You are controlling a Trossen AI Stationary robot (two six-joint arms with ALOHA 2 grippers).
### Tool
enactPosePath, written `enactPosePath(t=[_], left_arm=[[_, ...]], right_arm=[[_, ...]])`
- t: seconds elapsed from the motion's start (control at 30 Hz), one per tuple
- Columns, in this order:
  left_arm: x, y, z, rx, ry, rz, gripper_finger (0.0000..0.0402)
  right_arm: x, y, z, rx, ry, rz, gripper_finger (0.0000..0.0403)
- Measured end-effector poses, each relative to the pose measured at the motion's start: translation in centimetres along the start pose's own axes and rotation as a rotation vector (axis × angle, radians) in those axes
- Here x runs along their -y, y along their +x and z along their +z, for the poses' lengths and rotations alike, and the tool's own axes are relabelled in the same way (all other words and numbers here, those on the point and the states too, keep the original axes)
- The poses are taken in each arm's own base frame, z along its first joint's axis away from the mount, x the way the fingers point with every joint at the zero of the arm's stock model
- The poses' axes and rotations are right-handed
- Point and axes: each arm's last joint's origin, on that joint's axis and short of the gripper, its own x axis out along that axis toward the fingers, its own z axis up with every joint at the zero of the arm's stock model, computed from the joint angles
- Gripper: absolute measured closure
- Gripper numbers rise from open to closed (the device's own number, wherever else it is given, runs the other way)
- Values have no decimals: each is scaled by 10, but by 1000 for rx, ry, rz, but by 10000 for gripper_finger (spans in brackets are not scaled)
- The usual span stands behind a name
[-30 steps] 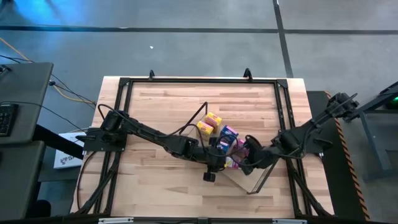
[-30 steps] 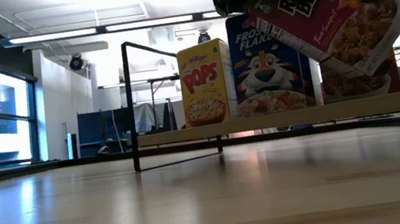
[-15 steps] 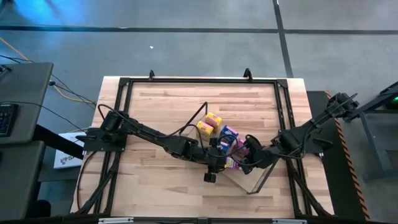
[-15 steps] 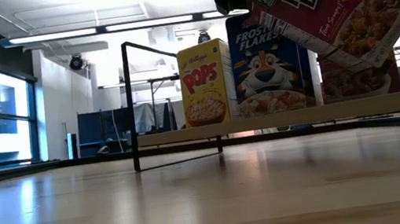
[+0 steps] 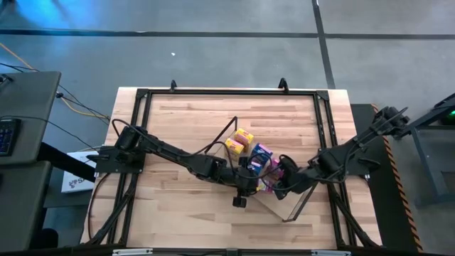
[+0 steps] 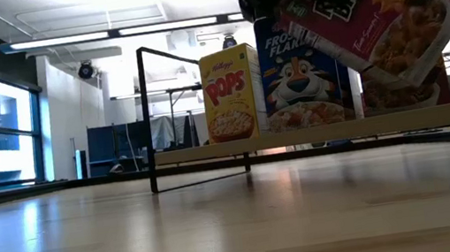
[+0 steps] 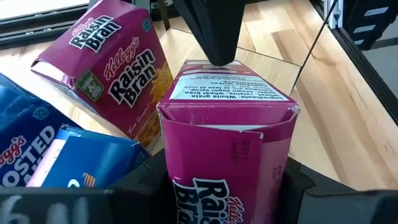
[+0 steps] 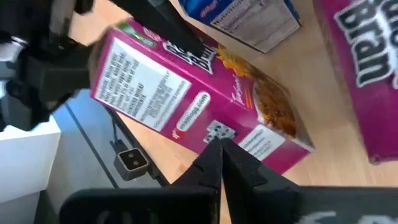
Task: Stack cereal on shelf
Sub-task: Put the bottom left purple cereal box on the shelf
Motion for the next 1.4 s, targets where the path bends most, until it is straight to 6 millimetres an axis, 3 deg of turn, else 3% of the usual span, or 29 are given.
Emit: enactPosePath(t=[0.33,0.77,1.4], left_arm=[[3,3,-3,-18,3,-87,239],[5,13,-10,-46,8,-72,238],[5,15,-8,-16,-54,-80,160]], right_arm=[[-3,6,-2,-17,-14,11,403],[-3,6,-2,-16,-12,20,403],[-5,6,-1,-13,-21,31,403]])
